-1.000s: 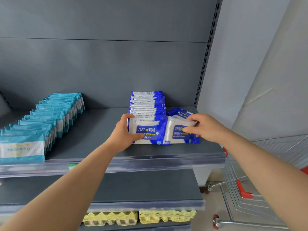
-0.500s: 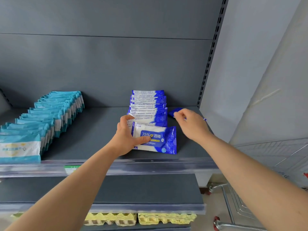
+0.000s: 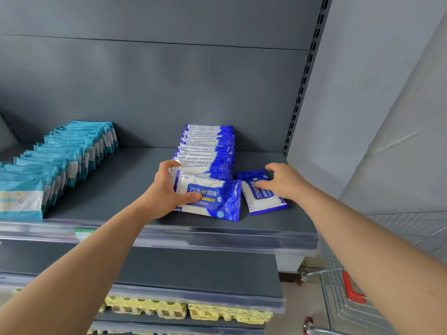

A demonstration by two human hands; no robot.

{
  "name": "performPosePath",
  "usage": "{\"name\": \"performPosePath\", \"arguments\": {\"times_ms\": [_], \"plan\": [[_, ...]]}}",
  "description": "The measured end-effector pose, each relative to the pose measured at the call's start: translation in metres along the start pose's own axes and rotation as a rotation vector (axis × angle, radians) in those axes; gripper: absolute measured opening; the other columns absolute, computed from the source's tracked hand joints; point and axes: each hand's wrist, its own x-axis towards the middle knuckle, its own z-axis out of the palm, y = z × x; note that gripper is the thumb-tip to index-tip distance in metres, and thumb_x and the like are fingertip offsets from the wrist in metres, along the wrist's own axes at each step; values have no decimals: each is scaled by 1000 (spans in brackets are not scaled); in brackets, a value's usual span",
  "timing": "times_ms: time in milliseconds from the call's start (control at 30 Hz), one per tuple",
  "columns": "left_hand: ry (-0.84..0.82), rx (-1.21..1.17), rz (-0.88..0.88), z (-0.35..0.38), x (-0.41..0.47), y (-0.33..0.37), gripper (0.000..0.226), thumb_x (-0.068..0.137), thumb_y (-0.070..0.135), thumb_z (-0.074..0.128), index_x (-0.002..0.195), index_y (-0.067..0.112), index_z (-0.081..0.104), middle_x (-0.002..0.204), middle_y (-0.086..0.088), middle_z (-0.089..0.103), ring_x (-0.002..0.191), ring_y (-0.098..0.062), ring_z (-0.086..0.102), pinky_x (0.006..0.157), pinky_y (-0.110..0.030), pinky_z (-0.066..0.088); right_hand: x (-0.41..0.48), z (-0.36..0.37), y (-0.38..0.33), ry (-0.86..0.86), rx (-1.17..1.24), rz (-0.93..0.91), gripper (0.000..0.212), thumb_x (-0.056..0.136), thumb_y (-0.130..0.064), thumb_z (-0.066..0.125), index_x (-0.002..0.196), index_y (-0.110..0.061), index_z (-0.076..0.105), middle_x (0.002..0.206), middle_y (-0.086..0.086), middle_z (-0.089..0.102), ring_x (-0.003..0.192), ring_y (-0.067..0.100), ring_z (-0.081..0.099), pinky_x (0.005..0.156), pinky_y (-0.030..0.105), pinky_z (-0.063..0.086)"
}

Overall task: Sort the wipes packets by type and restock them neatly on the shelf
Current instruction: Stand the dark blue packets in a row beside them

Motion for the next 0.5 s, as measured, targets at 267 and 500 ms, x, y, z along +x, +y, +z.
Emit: {"name": "performPosePath", "arguments": {"times_ms": [267,500], "plan": [[9,-20,-22,0,-1,-4,85,58,39,85,120,38,26,129,-9,50,99,-17,67,79,-39,60,3,-5,-1,-243,384,201,38,78,-20,77,101,1,55,82,13,72,71,21,70,57,29,48],[17,-93,-40,5,0,0,72,78,14,78,122,37,27,135,-6,37,108,-20,61,69,-29,57,-41,-32,6,-175,808,145,18,89,-9,61,107,-6,57,79,9,63,45,8,43,41,19,37]]}}
